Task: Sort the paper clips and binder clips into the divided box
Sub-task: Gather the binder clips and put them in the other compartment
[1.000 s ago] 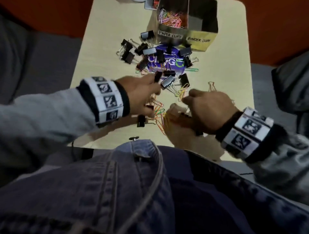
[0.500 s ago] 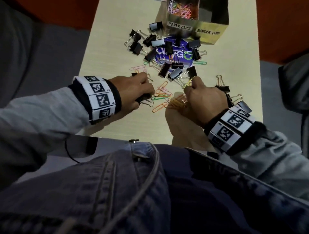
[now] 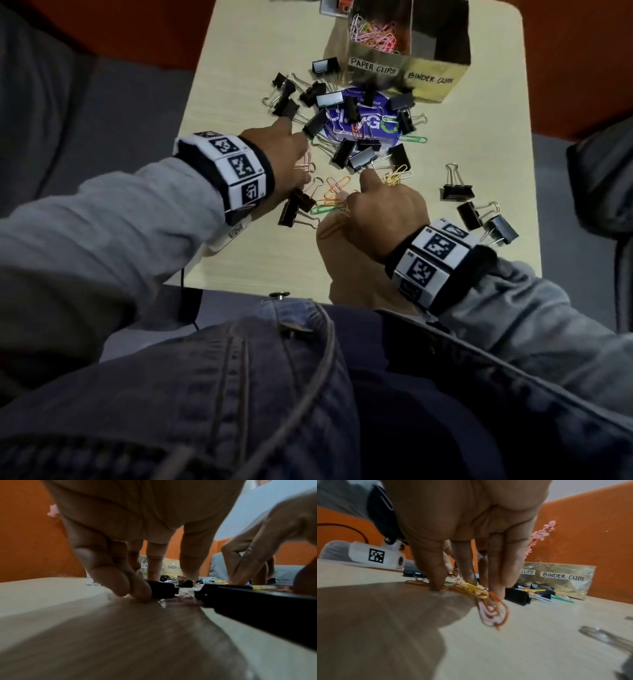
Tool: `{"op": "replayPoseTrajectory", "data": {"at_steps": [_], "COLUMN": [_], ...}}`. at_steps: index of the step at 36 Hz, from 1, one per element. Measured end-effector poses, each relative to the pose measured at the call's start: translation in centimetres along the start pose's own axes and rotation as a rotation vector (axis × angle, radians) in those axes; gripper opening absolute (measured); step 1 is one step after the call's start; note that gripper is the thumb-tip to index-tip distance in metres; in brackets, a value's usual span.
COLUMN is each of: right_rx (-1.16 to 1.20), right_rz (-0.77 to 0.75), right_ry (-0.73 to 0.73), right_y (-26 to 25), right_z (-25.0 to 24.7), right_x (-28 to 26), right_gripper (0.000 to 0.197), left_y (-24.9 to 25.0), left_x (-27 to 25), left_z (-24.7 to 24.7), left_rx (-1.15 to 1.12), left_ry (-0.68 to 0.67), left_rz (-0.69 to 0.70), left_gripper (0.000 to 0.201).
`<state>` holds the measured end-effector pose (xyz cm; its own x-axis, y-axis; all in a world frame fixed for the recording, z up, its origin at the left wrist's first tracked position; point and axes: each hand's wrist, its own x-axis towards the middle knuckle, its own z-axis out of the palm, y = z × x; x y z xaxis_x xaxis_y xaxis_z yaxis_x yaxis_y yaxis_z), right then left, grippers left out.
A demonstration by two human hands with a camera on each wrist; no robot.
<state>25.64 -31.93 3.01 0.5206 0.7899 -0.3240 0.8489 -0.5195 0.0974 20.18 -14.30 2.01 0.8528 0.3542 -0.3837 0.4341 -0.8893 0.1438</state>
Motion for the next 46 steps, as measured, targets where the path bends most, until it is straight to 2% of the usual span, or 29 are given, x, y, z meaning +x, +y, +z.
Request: {"op": "replayPoseTrajectory", "data": {"at_steps": [4,10,17,20,25,29,32,36,40,43,46], "right_rx": [-0.073,-0.128,-0.046,0.071,0.289,0.358,0.38,0.313,0.108,-0.065,-0.171], "right_rz": [-0.102,-0.173,-0.042,0.043,0.119,0.135,0.131,0.138,0.127,0.04,-0.014], "right_ry": [0.015,0.012,-0.047,-0.044,0.022,0.174,0.274,0.4,0.319,0.244,0.335], "right_y": [-0.4,-0.4,2.3,3.9,6.3,8.1,9.6,11.0,10.4,9.5,8.4], "right_z": [0.1,-0.6,-1.6,-2.0,-3.5,-7.1,-10.1,-12.5,-12.4,-11.3,-11.4], "right_x": [0.0,1.5,4.3,4.7,5.6,7.3,9.1,12.9,17.0,18.1,17.5], "right_gripper": [0.029,0.03,0.033,0.022,0.016,0.008,0.009,0.014,0.016,0.02,0.025], "left_y": [0.0,-0.3,-1.5,-2.1,-3.7,-4.6,-4.3,-4.0,-4.3,-4.8,-5.6], "left_x": [1.1,2.0,1.3,0.7,0.0,0.1,0.1,-0.5,-0.8,-0.7,-0.8], "left_z": [-0.3,-0.9,-1.8,-1.7,-1.4,-1.9,-2.3,-1.5,-1.0,-1.0,-1.0], "left_rx": [-0.058,-0.041,-0.071,-0.097,-0.117,-0.105,-0.059,-0.014,-0.061,-0.108,-0.152], "left_ry": [0.011,0.021,-0.036,-0.031,-0.044,-0.023,-0.059,-0.072,-0.045,-0.029,-0.008], "left_rz": [0.046,0.046,0.051,0.056,0.038,0.035,0.042,0.047,0.017,-0.014,-0.058], "left_gripper": [0.035,0.045,0.034,0.033,0.033,0.039,0.038,0.022,0.018,0.018,0.016]}}
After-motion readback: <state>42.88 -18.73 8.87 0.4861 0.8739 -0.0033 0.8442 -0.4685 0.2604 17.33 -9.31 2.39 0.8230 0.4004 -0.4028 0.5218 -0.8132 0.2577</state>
